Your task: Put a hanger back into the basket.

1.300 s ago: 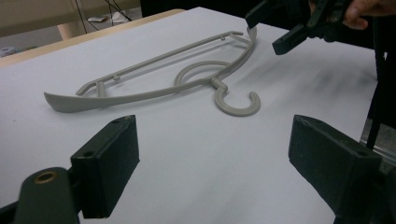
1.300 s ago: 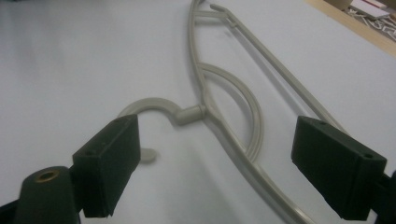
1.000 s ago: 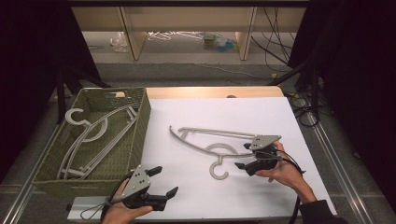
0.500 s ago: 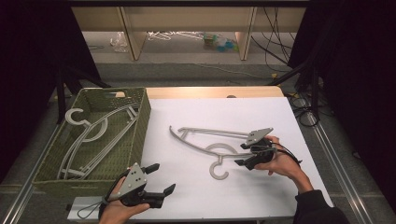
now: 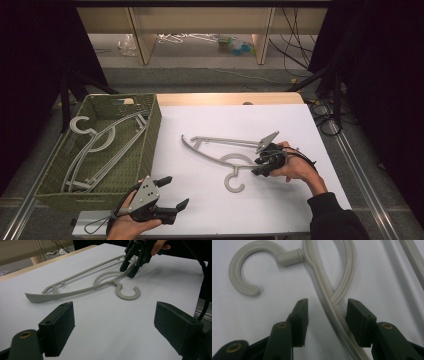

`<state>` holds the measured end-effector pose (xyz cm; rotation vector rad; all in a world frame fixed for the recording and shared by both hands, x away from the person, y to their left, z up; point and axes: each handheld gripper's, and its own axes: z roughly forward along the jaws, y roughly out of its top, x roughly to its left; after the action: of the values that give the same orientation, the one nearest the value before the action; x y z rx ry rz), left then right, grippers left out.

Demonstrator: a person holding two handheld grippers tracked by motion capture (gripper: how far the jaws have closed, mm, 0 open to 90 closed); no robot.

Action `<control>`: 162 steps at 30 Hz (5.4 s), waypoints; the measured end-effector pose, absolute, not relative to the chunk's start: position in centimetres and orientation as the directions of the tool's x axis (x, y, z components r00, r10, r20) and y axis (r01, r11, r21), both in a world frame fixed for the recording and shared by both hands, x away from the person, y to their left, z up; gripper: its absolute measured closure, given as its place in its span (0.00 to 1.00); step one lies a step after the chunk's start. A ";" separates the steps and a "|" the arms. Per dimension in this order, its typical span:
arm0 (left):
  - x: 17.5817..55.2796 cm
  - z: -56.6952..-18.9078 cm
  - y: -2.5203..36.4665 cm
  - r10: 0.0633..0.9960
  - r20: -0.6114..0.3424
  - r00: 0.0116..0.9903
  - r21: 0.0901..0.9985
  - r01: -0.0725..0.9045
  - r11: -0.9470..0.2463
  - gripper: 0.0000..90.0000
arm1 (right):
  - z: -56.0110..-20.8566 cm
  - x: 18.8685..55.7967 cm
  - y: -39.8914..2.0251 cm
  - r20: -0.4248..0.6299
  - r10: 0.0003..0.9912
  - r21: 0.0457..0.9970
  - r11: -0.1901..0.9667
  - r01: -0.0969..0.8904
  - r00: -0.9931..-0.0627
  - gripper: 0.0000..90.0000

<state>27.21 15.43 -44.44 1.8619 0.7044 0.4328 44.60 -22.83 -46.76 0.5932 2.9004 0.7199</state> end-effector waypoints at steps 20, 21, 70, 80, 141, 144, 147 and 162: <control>27.2 -44.5 15.4 0.641 -0.024 0.767 0.920 0.267 -0.286 0.19 | -46.4 44.1 -22.2 -0.006 0.376 0.397 0.851 0.342 -0.927 0.74; 27.2 -44.5 15.4 0.642 -0.024 0.766 0.920 0.268 -0.286 0.19 | -46.4 44.1 -22.2 -0.006 0.366 0.398 0.854 0.334 -0.931 0.75; 36.0 -46.6 7.1 0.523 0.232 0.820 0.782 0.163 -0.602 0.30 | -42.4 40.0 -21.4 -0.033 0.049 0.421 0.907 0.030 -0.998 0.91; 36.1 -47.5 4.9 0.385 0.299 0.873 0.751 0.033 -0.660 0.52 | -41.9 39.4 -21.4 -0.020 0.031 0.426 0.904 0.020 -0.999 0.91; 32.8 -39.2 14.2 0.605 -0.085 0.792 0.847 0.377 -0.375 0.88 | -40.7 38.0 -22.7 -0.080 0.587 0.801 0.519 0.299 -0.805 0.34; 32.3 -38.9 14.7 0.609 -0.098 0.787 0.843 0.391 -0.369 0.88 | -41.0 37.6 -22.8 -0.075 0.596 0.811 0.504 0.299 -0.800 0.34; 32.0 -38.5 15.2 0.612 -0.114 0.782 0.853 0.393 -0.343 0.88 | -41.2 37.2 -22.9 -0.067 0.600 0.820 0.488 0.299 -0.797 0.32; 30.9 -34.8 18.0 0.621 -0.184 0.762 0.869 0.421 -0.260 0.88 | -41.9 36.0 -22.8 -0.054 0.582 0.805 0.506 0.309 -0.812 0.32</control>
<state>30.91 17.99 -34.75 1.8957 0.7963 0.2357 35.95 -22.79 -41.91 0.7459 2.4345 1.2074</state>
